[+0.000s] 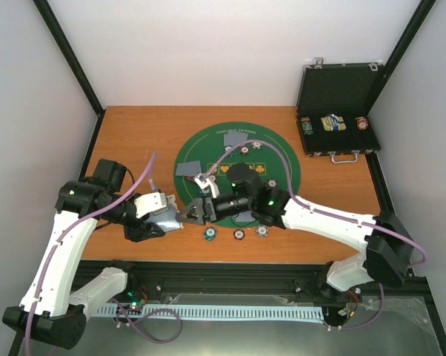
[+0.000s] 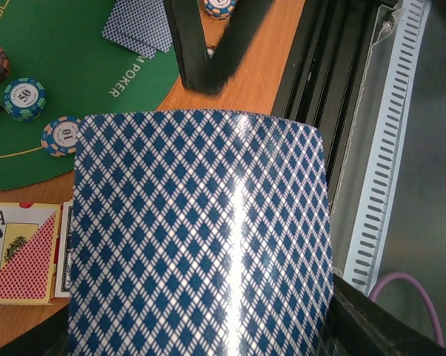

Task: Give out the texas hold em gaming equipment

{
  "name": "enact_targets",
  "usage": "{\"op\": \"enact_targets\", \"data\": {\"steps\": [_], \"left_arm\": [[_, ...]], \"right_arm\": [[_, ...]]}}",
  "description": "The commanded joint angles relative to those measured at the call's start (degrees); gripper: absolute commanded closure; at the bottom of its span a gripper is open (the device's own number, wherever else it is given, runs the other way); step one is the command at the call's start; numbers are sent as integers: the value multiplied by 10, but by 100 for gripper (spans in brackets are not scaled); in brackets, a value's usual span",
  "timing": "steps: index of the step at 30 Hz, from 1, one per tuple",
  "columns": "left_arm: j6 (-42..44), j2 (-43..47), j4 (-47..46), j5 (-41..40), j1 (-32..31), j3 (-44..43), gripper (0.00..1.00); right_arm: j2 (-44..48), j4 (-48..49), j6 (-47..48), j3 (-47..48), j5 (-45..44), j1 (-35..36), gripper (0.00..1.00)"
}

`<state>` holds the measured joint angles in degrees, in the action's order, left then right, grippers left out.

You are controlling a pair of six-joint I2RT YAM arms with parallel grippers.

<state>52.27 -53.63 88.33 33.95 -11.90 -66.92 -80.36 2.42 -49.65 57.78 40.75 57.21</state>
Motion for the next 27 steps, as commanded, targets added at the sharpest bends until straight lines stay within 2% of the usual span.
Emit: {"op": "enact_targets", "data": {"steps": [1, 13, 27], "left_arm": [[-5, 1, -8, 22, 0, -15, 88], [-1, 11, 0, 23, 0, -19, 88], [2, 13, 5, 21, 0, -22, 89]], "right_arm": [[-46, 41, -10, 40, 9, 32, 13], [-151, 59, -27, 103, 24, 62, 16], [-165, 159, -89, 63, 46, 43, 23]]}}
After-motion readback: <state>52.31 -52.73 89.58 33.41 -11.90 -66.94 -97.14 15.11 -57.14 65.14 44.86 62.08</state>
